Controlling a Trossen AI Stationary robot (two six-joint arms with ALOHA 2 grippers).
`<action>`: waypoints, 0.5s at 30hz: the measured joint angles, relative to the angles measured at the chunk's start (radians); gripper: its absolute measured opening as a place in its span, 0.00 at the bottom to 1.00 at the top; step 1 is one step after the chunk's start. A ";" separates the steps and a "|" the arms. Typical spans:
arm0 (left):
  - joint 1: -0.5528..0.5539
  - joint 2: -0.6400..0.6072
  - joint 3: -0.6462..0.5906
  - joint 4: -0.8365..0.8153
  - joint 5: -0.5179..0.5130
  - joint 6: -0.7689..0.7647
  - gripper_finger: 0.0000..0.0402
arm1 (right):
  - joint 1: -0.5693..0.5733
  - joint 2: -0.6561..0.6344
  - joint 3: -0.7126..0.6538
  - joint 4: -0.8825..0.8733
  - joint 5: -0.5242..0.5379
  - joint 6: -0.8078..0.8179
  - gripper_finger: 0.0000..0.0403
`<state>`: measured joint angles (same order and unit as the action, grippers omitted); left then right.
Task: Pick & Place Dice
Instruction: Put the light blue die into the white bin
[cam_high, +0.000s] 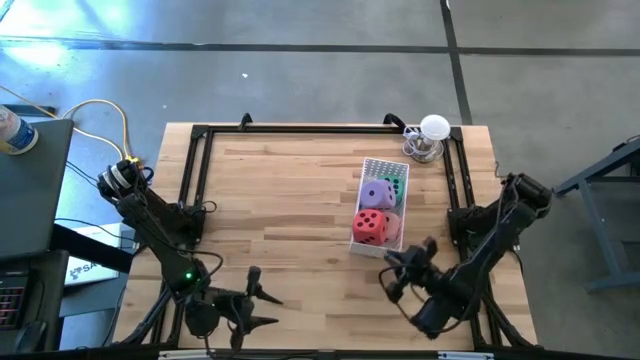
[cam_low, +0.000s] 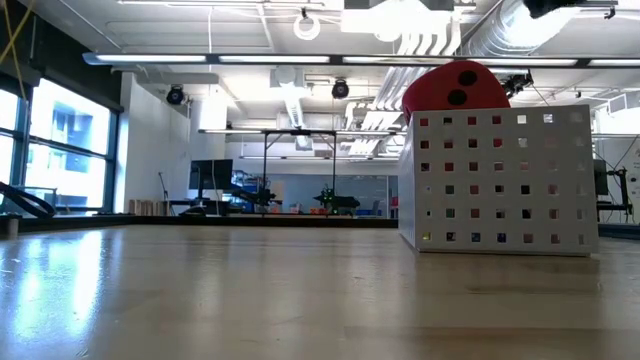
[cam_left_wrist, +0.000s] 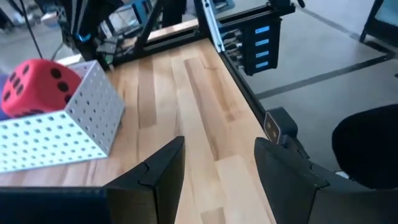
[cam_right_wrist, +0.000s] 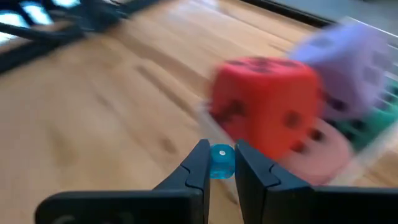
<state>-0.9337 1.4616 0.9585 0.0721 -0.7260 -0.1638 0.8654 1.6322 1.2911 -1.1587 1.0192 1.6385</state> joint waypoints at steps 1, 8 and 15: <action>0.000 0.000 0.000 -0.004 0.000 -0.016 0.46 | 0.000 0.000 0.000 -0.067 -0.018 0.073 0.09; 0.000 0.000 0.000 -0.012 0.002 -0.052 0.46 | -0.055 0.038 0.000 -0.214 -0.026 0.250 0.09; 0.000 0.001 0.000 -0.015 0.002 -0.064 0.46 | -0.155 0.083 0.000 -0.210 -0.092 0.229 0.09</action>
<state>-0.9337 1.4622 0.9581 0.0572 -0.7244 -0.2280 0.7108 1.7154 1.2911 -1.3689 0.9271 1.8672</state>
